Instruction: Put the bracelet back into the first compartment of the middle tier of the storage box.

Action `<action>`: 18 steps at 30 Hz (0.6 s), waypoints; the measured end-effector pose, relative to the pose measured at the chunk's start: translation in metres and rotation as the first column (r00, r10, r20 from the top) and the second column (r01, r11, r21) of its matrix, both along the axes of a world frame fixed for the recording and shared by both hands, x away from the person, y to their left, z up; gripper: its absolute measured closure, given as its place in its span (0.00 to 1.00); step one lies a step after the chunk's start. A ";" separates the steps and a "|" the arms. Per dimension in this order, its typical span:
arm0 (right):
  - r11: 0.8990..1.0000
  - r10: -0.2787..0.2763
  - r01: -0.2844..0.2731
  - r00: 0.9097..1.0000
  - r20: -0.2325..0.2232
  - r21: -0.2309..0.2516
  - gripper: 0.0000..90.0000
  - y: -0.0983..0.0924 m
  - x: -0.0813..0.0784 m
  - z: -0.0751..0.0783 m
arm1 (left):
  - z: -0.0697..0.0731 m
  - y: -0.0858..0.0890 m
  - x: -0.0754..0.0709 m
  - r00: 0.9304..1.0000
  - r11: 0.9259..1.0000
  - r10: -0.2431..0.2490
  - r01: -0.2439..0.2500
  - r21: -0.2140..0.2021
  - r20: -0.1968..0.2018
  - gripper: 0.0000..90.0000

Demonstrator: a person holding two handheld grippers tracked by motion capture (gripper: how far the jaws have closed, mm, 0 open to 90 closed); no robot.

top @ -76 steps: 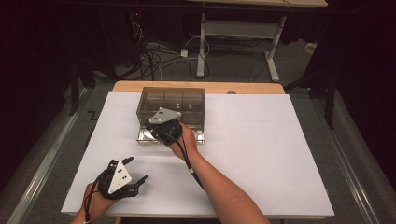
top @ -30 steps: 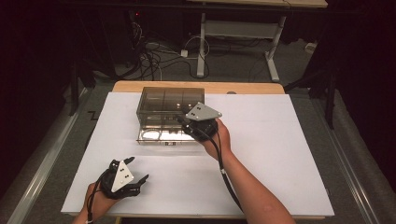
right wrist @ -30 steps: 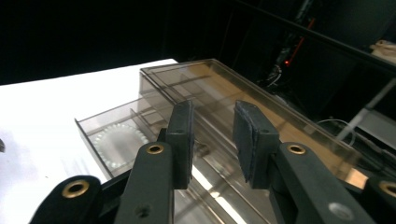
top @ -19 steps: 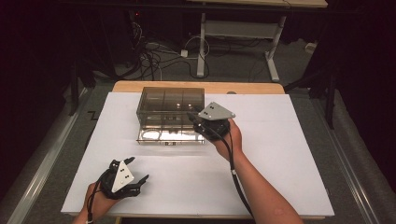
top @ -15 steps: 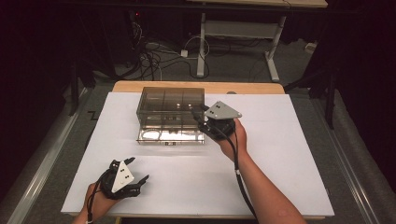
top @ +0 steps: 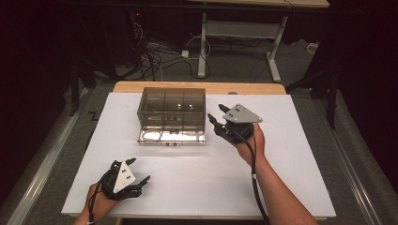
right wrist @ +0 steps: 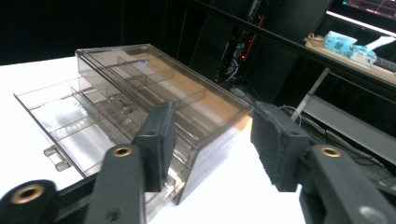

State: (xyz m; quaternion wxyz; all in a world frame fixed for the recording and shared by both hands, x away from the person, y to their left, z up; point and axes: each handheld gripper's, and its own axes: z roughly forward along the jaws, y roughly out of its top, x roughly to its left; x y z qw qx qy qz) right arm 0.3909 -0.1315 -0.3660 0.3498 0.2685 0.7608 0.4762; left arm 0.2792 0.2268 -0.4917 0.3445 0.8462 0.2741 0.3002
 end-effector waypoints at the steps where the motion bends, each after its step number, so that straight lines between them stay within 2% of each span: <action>1: 1.000 -0.001 0.001 1.000 -0.005 0.001 0.54 -0.002 0.000 0.000 | 0.000 0.000 0.000 1.000 1.000 -0.001 0.001 0.003 -0.001 0.25; 8: 0.999 -0.035 0.035 0.999 -0.012 0.007 0.43 -0.015 0.001 -0.002 | 0.000 0.001 0.000 1.000 1.000 0.002 -0.002 0.006 -0.003 0.25; 18: 0.997 -0.078 0.077 0.997 0.014 0.011 0.32 -0.031 -0.006 -0.006 | 0.000 0.002 -0.001 1.000 1.000 0.003 -0.003 0.008 0.000 0.25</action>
